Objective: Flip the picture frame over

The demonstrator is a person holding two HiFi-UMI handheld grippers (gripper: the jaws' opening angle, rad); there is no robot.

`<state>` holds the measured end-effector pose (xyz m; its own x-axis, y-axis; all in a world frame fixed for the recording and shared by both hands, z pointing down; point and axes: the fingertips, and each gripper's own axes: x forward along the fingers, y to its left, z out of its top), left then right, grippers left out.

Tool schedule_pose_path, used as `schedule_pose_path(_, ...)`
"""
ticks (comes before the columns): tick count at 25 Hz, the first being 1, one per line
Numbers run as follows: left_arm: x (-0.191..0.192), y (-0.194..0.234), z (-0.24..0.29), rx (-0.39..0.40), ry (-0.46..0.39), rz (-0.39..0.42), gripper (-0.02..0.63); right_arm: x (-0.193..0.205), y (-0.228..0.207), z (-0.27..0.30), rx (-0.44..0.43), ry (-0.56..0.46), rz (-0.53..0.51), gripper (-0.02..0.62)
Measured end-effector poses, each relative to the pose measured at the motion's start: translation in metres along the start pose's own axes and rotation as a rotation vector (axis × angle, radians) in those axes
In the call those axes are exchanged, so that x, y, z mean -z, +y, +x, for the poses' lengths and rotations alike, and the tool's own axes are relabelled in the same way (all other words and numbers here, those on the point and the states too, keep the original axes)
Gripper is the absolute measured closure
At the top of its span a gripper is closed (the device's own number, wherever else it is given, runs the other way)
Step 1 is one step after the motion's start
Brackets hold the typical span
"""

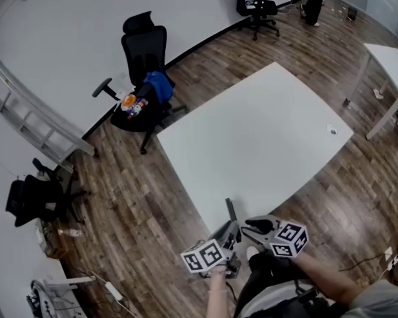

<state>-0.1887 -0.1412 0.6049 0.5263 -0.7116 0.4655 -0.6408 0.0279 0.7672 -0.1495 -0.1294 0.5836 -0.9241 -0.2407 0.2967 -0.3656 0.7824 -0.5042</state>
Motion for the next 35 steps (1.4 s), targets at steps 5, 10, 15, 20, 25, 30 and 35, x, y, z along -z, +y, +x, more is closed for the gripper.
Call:
schedule_pose_path(5, 0.005, 0.011, -0.005, 0.045, -0.04, -0.118, 0.523, 0.011, -0.028, -0.011, 0.094, 0.07, -0.039, 0.485)
schedule_pose_path(10, 0.003, 0.034, -0.02, 0.024, -0.068, -0.125, 0.523, 0.029, -0.023, 0.008, 0.084, 0.148, -0.093, 0.485)
schedule_pose_path(15, -0.001, 0.05, -0.036, 0.012, -0.079, -0.126, 0.523, 0.053, -0.029, 0.048, 0.121, 0.293, -0.228, 0.533)
schedule_pose_path(20, 0.0, 0.065, -0.049, -0.018, -0.061, -0.12, 0.523, 0.075, -0.027, 0.08, 0.12, 0.401, -0.305, 0.569)
schedule_pose_path(25, -0.001, 0.073, -0.054, -0.083, -0.055, -0.079, 0.523, 0.081, -0.03, 0.087, 0.16, 0.42, -0.405, 0.592)
schedule_pose_path(30, -0.006, 0.074, -0.044, -0.138, -0.093, 0.067, 0.523, 0.08, -0.035, 0.083, 0.191, 0.416, -0.392, 0.592)
schedule_pose_path(35, -0.006, 0.081, -0.037, -0.289, -0.085, 0.229, 0.525, 0.075, -0.042, 0.072, 0.228, 0.409, -0.36, 0.592)
